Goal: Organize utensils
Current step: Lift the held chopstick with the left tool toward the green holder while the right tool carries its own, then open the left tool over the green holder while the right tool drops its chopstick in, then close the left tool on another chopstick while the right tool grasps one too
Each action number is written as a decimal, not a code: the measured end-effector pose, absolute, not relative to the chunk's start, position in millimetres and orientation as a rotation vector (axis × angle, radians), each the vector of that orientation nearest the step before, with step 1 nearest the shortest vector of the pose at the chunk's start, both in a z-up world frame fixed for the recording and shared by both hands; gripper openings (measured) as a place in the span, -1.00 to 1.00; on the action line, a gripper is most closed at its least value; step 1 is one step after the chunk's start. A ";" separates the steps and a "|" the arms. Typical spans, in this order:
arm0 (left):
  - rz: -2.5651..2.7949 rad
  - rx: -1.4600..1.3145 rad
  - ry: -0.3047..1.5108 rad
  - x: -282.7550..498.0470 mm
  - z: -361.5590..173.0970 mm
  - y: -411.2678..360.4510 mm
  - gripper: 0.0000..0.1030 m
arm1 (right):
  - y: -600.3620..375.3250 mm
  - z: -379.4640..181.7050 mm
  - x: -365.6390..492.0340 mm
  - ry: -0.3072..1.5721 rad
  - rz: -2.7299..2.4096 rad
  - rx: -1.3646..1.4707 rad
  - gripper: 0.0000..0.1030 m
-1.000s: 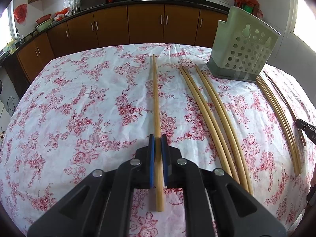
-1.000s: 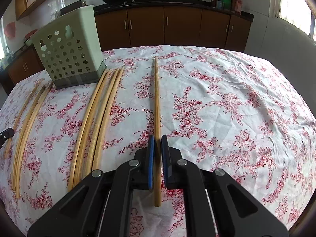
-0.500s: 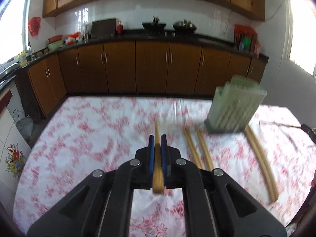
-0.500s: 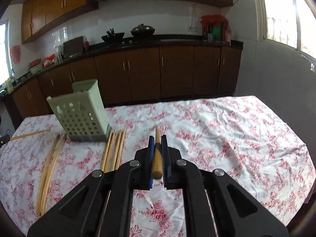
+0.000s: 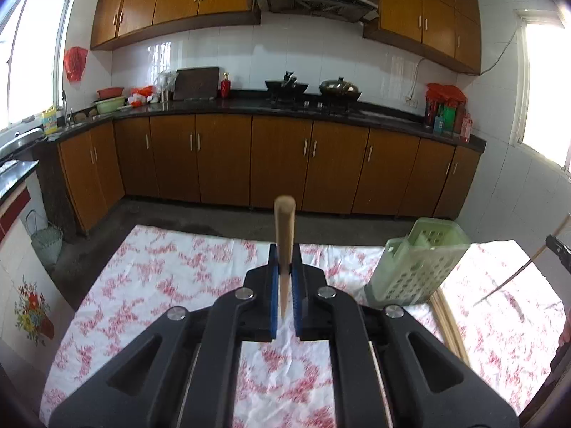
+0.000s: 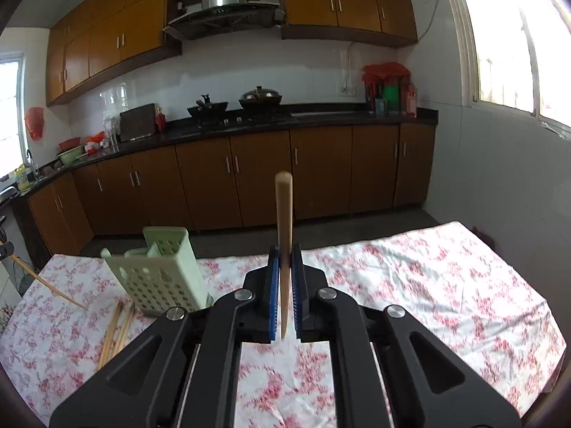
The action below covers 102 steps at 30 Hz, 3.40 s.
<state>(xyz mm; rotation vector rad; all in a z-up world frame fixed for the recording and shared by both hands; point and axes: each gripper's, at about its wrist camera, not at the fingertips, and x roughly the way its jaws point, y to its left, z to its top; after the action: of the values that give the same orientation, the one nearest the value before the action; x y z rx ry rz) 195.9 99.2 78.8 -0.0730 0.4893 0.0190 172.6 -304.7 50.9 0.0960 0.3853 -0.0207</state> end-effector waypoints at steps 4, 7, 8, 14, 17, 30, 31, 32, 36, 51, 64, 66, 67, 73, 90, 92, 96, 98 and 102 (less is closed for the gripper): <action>-0.012 -0.065 0.394 197.3 119.7 85.6 -0.85 | -290.6 93.5 173.8 0.274 0.018 0.080 -0.86; -0.060 -0.086 0.320 199.6 152.3 73.2 -0.85 | -280.1 127.2 169.0 0.172 0.060 0.092 -0.85; -0.077 -0.099 0.304 200.7 160.3 69.2 -0.85 | -277.1 135.3 167.2 0.145 0.076 0.101 -0.85; -0.163 -0.165 0.218 215.8 183.8 34.1 -0.85 | -249.2 147.6 171.6 0.059 0.158 0.130 -0.85; -0.198 -0.168 0.206 230.7 173.4 12.4 -0.85 | -237.3 134.1 181.8 0.066 0.178 0.123 -0.85; -0.214 -0.140 0.345 277.5 102.8 -17.3 -0.84 | -235.0 77.0 216.5 0.281 0.175 0.177 -0.85; -0.209 -0.144 0.350 277.5 101.3 -15.1 -0.80 | -235.9 77.3 215.4 0.285 0.178 0.181 -0.84; -0.210 -0.149 0.355 278.7 100.8 -14.0 -0.70 | -236.4 76.5 214.7 0.287 0.181 0.182 -0.84; -0.197 -0.146 0.346 270.0 103.6 -8.6 -0.43 | -236.2 82.5 206.1 0.277 0.178 0.170 -0.27; 0.003 -0.155 0.459 182.3 60.2 63.1 -0.02 | -283.7 21.0 158.4 0.524 0.056 0.146 -0.33; -0.042 -0.133 0.763 163.5 -59.2 51.3 -0.19 | -243.2 -104.9 172.8 0.928 0.185 0.176 -0.70; -0.053 -0.136 0.783 165.2 -65.5 47.1 -0.24 | -239.4 -105.4 174.0 0.925 0.193 0.164 -0.70; -0.058 -0.137 0.793 167.0 -66.9 43.4 -0.27 | -236.4 -105.5 174.7 0.922 0.192 0.148 -0.71; -0.104 -0.145 0.842 170.1 -81.3 36.0 -0.47 | -250.3 -110.6 172.7 0.904 0.096 0.104 -0.86; -0.094 -0.035 0.926 179.1 -104.2 14.2 -0.65 | -259.1 -111.1 170.5 0.904 0.093 0.117 -0.85; -0.087 -0.024 0.918 179.3 -104.9 13.4 -0.66 | -258.1 -111.1 168.6 0.904 0.098 0.119 -0.85; -0.061 -0.016 0.917 186.1 -106.2 16.2 -0.82 | -255.9 -111.3 164.9 0.895 0.108 0.103 -0.85; -0.042 -0.032 0.921 192.4 -105.7 25.1 -0.83 | -254.4 -111.0 165.8 0.892 0.107 0.088 -0.85; 0.019 -0.059 0.925 206.3 -105.1 48.4 -0.83 | -259.6 -111.1 175.9 0.875 0.077 0.082 -0.85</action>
<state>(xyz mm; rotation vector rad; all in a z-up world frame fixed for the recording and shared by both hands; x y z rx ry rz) 206.3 48.4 -105.1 -0.0586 0.9250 0.0186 175.9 -259.6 -111.1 0.0817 0.8750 0.0766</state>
